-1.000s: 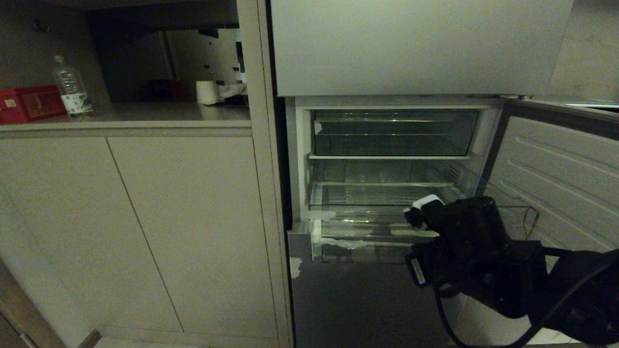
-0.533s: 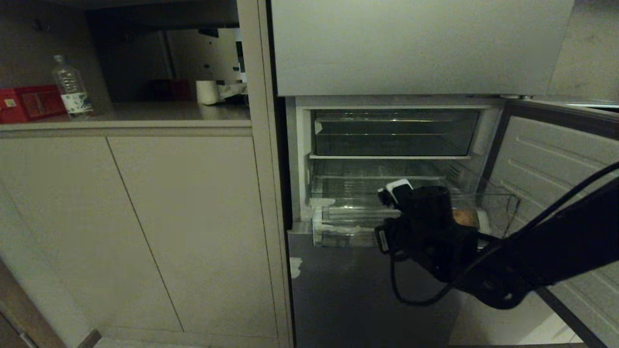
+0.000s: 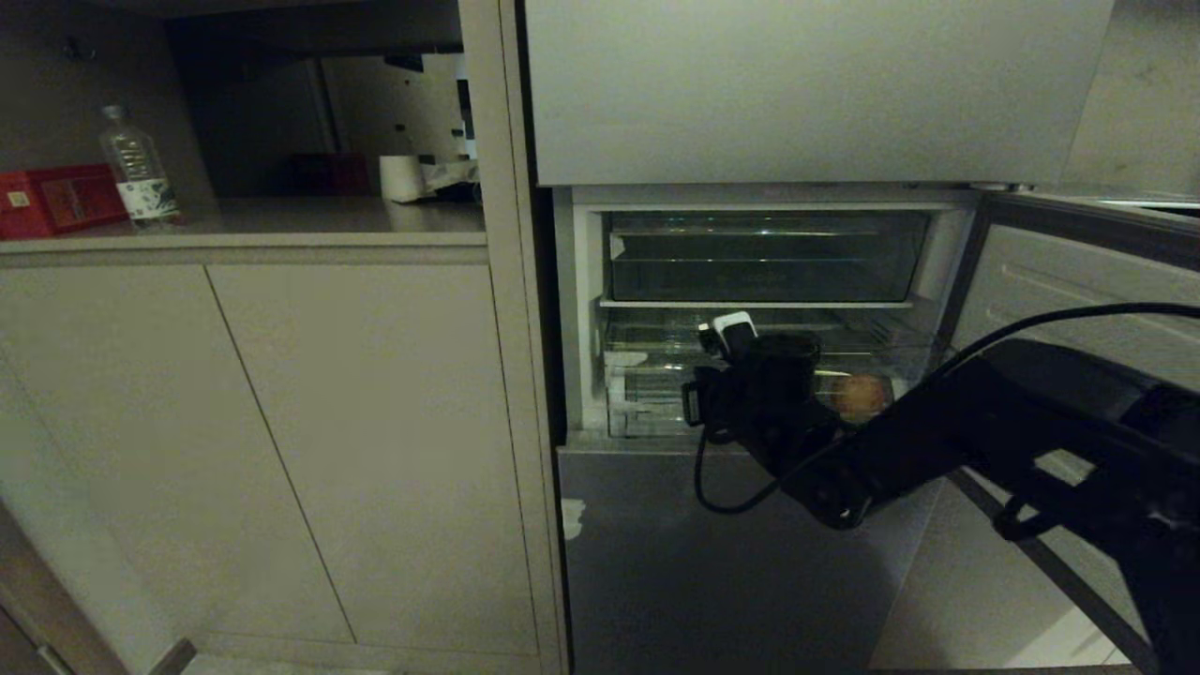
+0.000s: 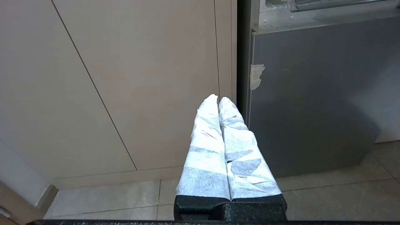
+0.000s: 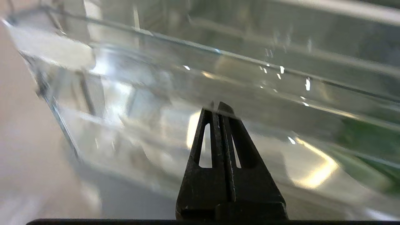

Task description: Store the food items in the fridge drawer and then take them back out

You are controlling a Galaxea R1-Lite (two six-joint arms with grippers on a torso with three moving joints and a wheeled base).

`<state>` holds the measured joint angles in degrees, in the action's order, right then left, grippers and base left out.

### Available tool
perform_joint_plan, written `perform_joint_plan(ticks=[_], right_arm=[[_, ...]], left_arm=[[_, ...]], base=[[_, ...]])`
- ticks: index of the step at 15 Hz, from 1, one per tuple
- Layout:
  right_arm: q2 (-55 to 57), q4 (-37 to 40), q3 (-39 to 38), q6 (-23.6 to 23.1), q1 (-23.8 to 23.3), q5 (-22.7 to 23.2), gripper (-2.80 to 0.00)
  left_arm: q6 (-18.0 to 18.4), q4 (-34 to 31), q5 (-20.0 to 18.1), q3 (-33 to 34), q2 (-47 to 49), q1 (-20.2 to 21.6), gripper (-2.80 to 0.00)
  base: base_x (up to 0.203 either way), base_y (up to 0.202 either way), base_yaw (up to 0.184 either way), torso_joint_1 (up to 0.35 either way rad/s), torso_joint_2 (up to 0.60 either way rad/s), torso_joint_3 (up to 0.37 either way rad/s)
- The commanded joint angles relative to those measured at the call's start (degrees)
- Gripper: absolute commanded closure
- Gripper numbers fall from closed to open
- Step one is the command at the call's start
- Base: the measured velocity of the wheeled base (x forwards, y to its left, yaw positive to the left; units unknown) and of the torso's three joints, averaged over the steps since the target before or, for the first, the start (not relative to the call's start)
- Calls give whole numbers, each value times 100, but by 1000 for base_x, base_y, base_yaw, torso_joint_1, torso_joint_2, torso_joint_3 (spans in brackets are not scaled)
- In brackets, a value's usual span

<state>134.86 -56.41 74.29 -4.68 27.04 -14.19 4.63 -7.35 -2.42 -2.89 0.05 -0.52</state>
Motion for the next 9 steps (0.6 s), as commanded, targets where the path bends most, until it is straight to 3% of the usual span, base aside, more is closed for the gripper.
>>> perform_joint_plan(ticks=[1, 4, 9], right_arm=[[1006, -344, 997, -82, -11, 36, 0], [1659, -462, 2023, -155, -54, 69, 0], [1964, -458, 2769, -165, -159, 98, 0]], left_arm=[[3, -3, -4, -1, -14, 0, 0], [3, -3, -4, -1, -14, 0, 0], [3, -3, -4, -1, -14, 0, 0]], base=[[0, 0, 0, 0, 0, 0], [0, 0, 0, 0, 0, 0], [0, 0, 0, 0, 0, 0]])
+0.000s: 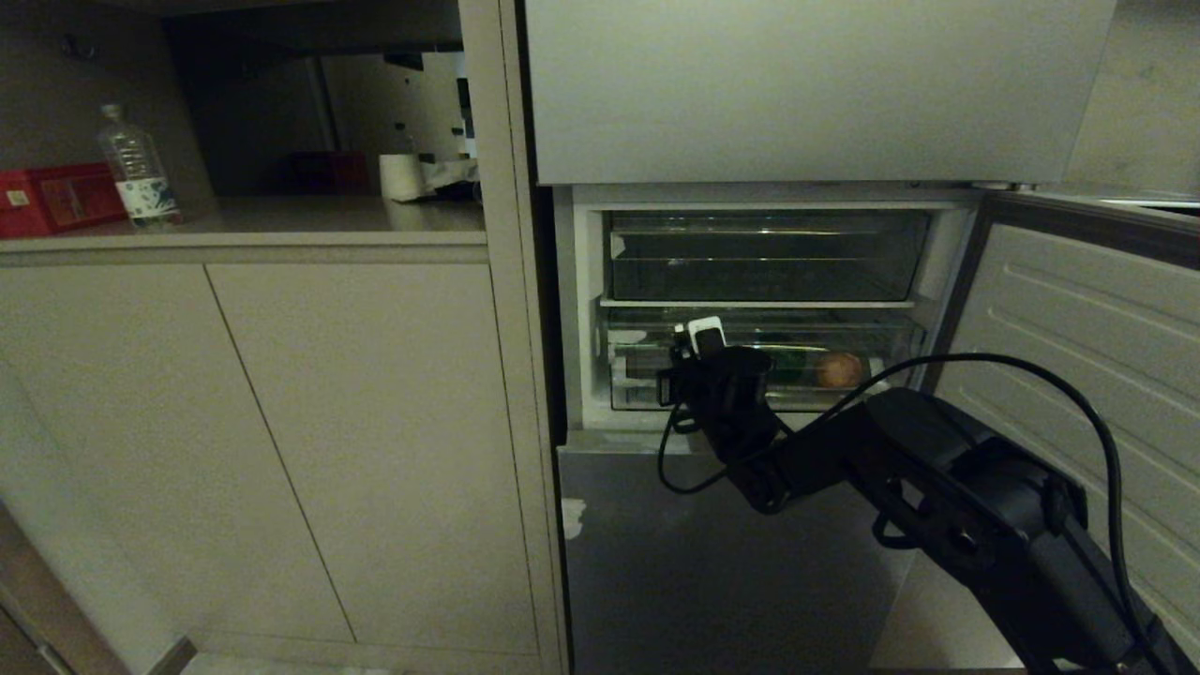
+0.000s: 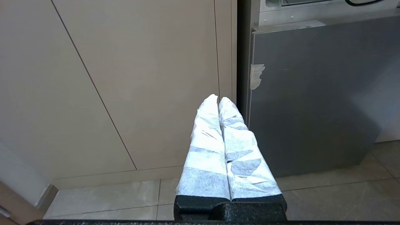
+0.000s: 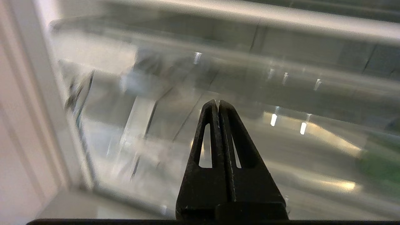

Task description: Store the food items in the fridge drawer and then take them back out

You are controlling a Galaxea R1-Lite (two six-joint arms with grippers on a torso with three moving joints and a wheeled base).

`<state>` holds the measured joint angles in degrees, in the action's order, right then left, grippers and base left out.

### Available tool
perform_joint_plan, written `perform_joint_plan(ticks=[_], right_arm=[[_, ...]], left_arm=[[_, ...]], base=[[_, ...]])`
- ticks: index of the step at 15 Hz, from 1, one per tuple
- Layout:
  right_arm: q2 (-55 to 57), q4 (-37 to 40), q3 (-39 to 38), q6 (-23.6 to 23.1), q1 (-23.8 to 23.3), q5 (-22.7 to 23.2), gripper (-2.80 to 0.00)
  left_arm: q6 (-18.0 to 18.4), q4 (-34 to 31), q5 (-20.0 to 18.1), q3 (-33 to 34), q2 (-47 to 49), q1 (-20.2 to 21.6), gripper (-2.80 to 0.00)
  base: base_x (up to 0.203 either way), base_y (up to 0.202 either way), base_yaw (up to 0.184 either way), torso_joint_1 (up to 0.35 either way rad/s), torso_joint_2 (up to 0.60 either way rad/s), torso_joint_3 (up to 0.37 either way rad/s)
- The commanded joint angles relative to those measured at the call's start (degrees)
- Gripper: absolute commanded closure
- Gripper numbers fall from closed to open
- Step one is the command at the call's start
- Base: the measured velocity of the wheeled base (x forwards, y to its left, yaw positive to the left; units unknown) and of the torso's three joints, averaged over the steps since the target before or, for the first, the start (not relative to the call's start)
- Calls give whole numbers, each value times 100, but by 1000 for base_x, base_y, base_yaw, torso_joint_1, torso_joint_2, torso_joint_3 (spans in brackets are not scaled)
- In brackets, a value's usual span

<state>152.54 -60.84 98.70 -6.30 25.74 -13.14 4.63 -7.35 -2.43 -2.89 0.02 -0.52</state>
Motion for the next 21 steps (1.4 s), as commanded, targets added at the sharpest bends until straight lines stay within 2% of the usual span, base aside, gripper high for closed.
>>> perform_joint_plan(ticks=[1, 3, 6, 10, 13, 16, 21], right_arm=[[363, 7, 730, -3, -59, -15, 0], [595, 33, 1115, -10, -121, -47, 0], [456, -29, 748, 0, -123, -111, 0], [-226, -605, -1052, 38, -116, -113, 0], [-550, -1231, -1948, 49, -130, -86, 0], [-417, -1141, -1757, 50, -203, -75, 0], [210, -734, -622, 44, -290, -77, 0]], left_arm=[[3, -3, -4, -1, -11, 0, 0], [3, -3, -4, -1, -11, 0, 0], [3, -3, -4, -1, -11, 0, 0], [3, -3, -4, -1, -11, 0, 0], [3, -3, -1, -1, -11, 0, 0], [3, -3, -4, -1, -11, 0, 0], [3, -3, -1, -1, -11, 0, 0]], base=[[0, 0, 0, 0, 0, 0], [0, 0, 0, 0, 0, 0], [0, 0, 0, 0, 0, 0], [0, 0, 0, 0, 0, 0], [0, 0, 0, 0, 0, 0], [0, 0, 0, 0, 0, 0], [0, 0, 0, 0, 0, 0]])
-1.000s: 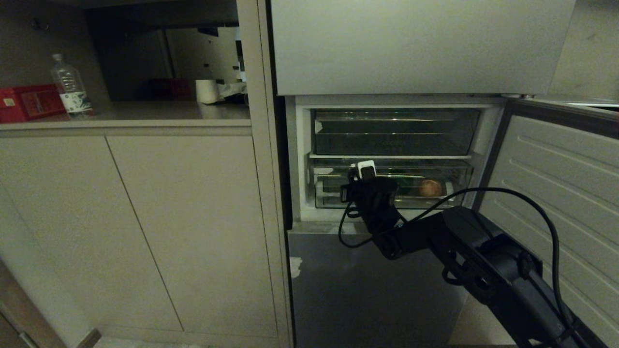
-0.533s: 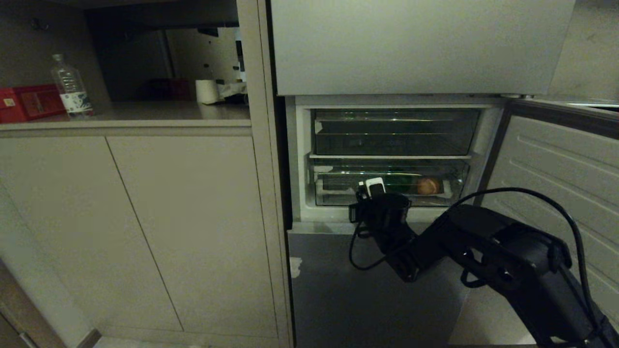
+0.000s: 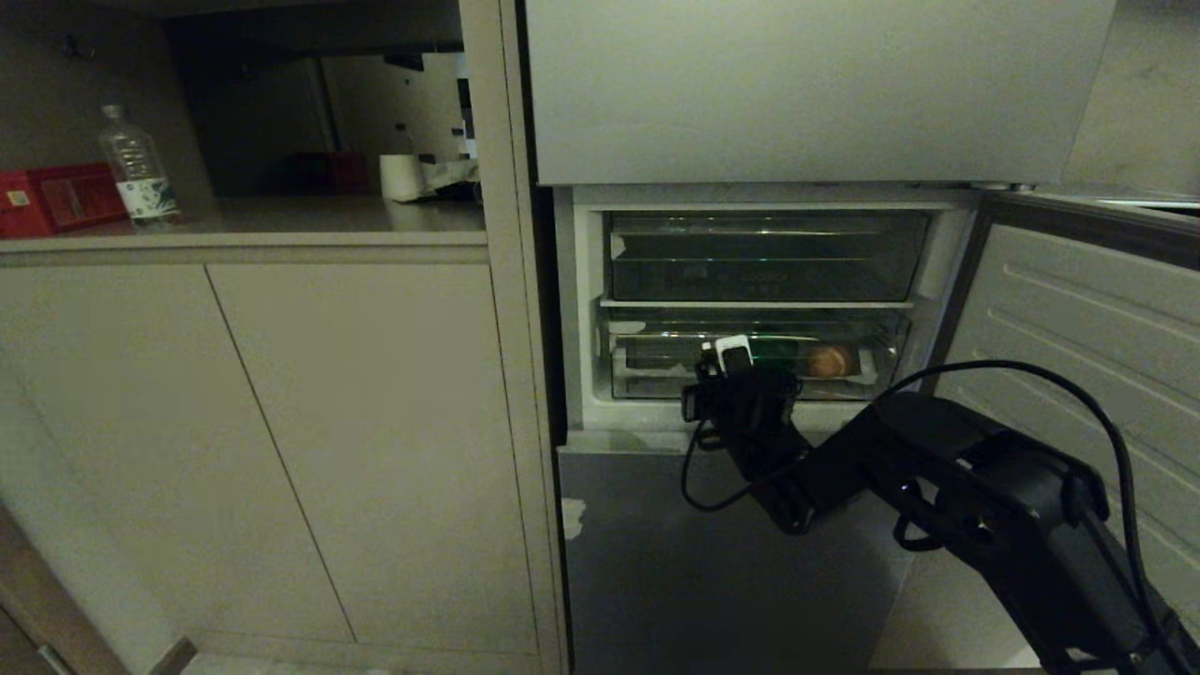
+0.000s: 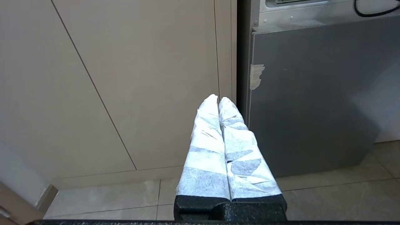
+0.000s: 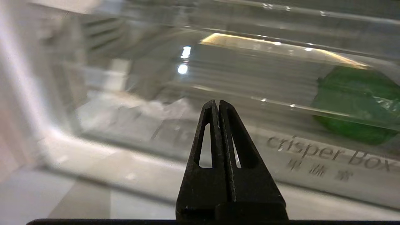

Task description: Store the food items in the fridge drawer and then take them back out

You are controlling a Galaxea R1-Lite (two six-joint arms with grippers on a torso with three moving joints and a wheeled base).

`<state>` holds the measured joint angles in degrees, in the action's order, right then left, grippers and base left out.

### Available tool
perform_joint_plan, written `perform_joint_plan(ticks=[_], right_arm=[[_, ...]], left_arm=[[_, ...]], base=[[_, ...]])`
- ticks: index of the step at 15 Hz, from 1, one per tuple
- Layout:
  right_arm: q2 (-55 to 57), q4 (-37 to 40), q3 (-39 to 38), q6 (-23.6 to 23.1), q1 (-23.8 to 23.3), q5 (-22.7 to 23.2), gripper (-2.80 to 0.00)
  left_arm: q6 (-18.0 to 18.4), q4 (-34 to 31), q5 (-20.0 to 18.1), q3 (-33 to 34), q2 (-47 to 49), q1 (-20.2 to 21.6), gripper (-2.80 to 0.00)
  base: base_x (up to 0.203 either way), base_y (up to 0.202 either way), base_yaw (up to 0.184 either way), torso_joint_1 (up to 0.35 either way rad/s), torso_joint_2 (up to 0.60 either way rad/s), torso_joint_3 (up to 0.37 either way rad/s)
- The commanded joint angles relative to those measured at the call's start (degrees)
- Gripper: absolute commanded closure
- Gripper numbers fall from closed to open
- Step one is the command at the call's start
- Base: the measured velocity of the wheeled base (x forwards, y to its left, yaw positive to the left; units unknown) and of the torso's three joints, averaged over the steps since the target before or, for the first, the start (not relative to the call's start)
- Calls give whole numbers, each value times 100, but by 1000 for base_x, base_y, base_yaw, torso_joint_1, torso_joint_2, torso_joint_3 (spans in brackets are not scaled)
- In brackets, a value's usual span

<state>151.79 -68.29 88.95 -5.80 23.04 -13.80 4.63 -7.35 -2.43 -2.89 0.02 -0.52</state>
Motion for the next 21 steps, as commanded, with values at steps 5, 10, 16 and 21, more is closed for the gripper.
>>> perform_joint_plan(ticks=[5, 10, 16, 21], right_arm=[[514, 132, 877, 10, -36, -44, 0], [-154, -680, -619, 128, -178, 0, 0], [-676, -1170, -1979, 566, -1382, 978, 0], [-58, -1170, -1318, 571, -1812, 1529, 0]], left_arm=[[3, -4, -4, -1, -11, 0, 0], [3, -4, -4, -1, -11, 0, 0], [3, -4, -4, -1, -11, 0, 0], [3, -4, -4, -1, -11, 0, 0]], base=[[0, 0, 0, 0, 0, 0], [0, 0, 0, 0, 0, 0], [0, 0, 0, 0, 0, 0], [0, 0, 0, 0, 0, 0]])
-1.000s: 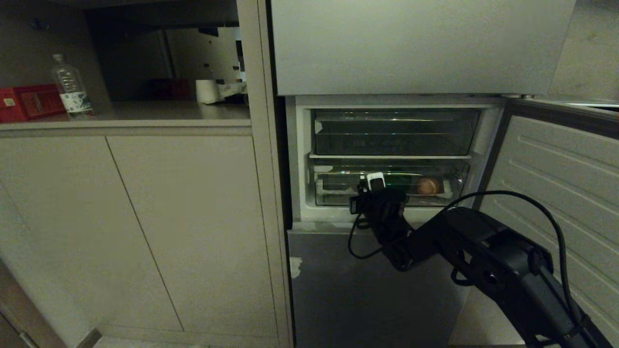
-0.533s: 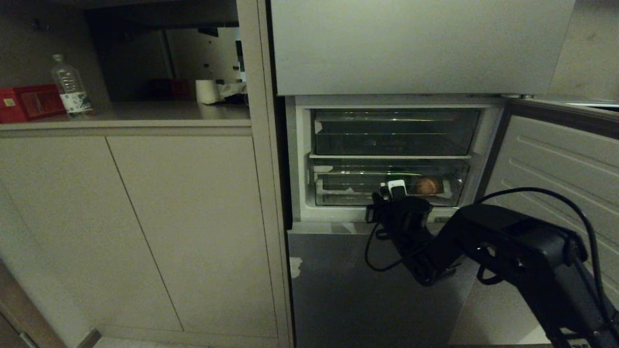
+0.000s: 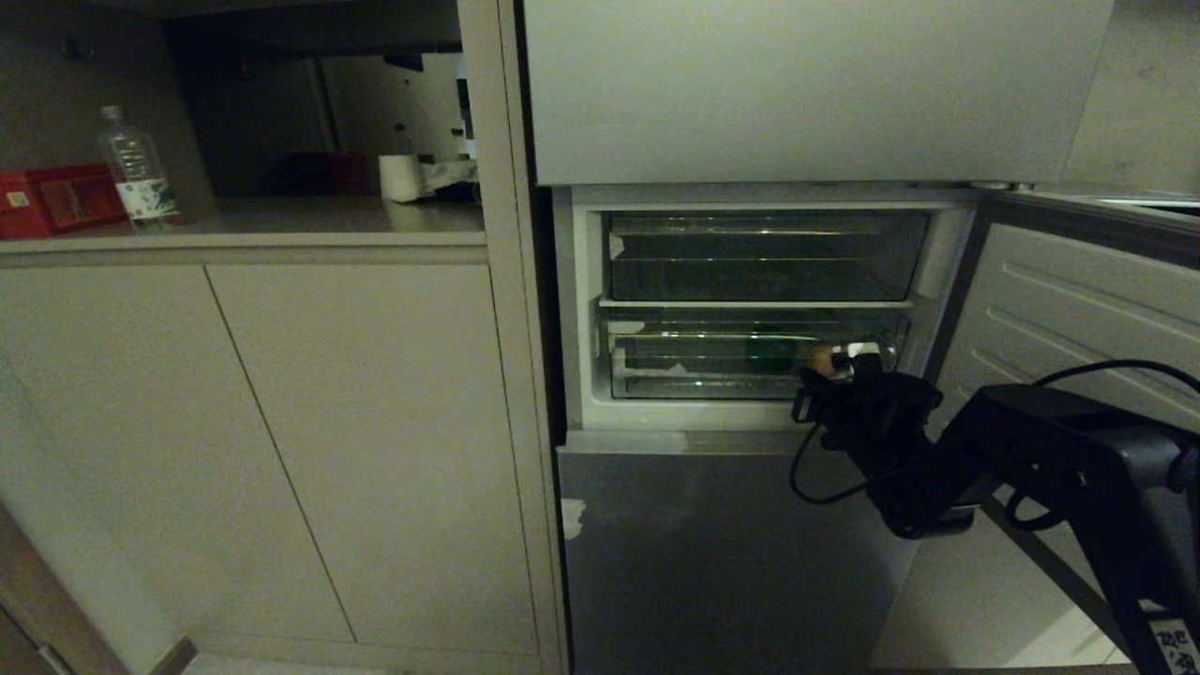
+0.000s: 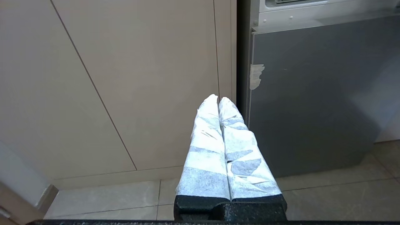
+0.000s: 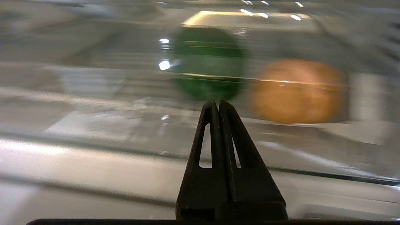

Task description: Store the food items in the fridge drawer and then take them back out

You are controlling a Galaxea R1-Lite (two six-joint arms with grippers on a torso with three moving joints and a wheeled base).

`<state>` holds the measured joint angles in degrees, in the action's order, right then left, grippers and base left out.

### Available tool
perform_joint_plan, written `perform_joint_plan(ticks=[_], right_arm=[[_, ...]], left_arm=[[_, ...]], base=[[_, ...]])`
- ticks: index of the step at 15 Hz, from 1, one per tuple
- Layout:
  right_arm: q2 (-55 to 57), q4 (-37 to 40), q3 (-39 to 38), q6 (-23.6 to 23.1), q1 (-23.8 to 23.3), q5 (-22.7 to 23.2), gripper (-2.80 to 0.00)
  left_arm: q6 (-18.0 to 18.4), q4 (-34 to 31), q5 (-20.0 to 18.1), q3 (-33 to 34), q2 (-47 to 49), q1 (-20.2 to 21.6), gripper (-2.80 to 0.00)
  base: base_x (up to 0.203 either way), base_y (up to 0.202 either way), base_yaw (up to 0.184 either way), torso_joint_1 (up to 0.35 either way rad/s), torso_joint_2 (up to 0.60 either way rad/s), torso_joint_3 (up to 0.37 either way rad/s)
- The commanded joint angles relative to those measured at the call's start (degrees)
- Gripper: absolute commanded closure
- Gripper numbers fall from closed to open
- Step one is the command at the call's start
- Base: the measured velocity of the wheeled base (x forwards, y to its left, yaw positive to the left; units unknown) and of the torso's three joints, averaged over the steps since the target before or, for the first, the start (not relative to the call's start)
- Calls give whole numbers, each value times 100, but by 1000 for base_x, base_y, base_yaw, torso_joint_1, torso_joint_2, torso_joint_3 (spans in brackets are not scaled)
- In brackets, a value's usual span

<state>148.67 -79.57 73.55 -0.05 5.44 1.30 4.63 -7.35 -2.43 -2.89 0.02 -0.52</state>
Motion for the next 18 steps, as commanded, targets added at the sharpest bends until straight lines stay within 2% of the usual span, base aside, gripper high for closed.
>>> perform_joint_plan(ticks=[1, 7, 10, 13, 18], right_arm=[[396, -41, 458, -4, -52, 20, 0], [1021, 397, 1931, -13, -38, 37, 0], [1099, 620, 2077, -13, -34, 37, 0], [729, 415, 1399, -7, -46, 36, 0], [-776, -269, -1060, -14, -43, 68, 0]], left_arm=[[3, -3, -2, -1, -11, 0, 0], [3, -3, -4, -1, -11, 0, 0], [3, -3, -4, -1, -11, 0, 0], [3, -3, -4, -1, -11, 0, 0], [3, -3, -4, -1, -11, 0, 0]], base=[[0, 0, 0, 0, 0, 0], [0, 0, 0, 0, 0, 0], [0, 0, 0, 0, 0, 0], [0, 0, 0, 0, 0, 0], [0, 0, 0, 0, 0, 0]])
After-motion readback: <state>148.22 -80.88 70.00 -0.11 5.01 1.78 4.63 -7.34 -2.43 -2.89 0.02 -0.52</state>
